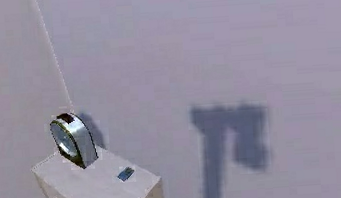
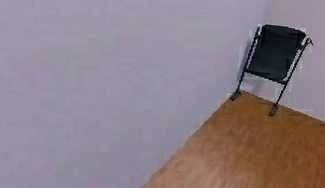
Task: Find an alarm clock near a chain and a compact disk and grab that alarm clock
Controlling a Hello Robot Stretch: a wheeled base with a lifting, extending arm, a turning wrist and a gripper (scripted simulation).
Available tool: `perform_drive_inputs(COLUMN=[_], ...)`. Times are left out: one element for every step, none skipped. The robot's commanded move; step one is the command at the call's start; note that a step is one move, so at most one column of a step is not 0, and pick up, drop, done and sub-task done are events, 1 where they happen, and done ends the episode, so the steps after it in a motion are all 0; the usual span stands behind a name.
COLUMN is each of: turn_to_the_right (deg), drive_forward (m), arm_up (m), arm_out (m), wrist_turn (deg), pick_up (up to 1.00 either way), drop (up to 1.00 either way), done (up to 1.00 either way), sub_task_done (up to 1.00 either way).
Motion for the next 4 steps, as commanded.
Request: perform_drive_inputs(turn_to_the_right=[-45.0,-45.0,-27.0,45.0], drive_forward=[0.00,0.00,0.00,0.00], arm_up=[0.00,0.00,0.00,0.00], arm_out=[0.00,0.00,0.00,0.00], wrist_turn=[0.0,0.0,0.0,0.0], pick_up=[0.00,0.00,0.00,0.00], drop=[0.00,0.00,0.00,0.00], done=[0.00,0.00,0.00,0.00], sub_task_done=[0.00,0.00,0.00,0.00])
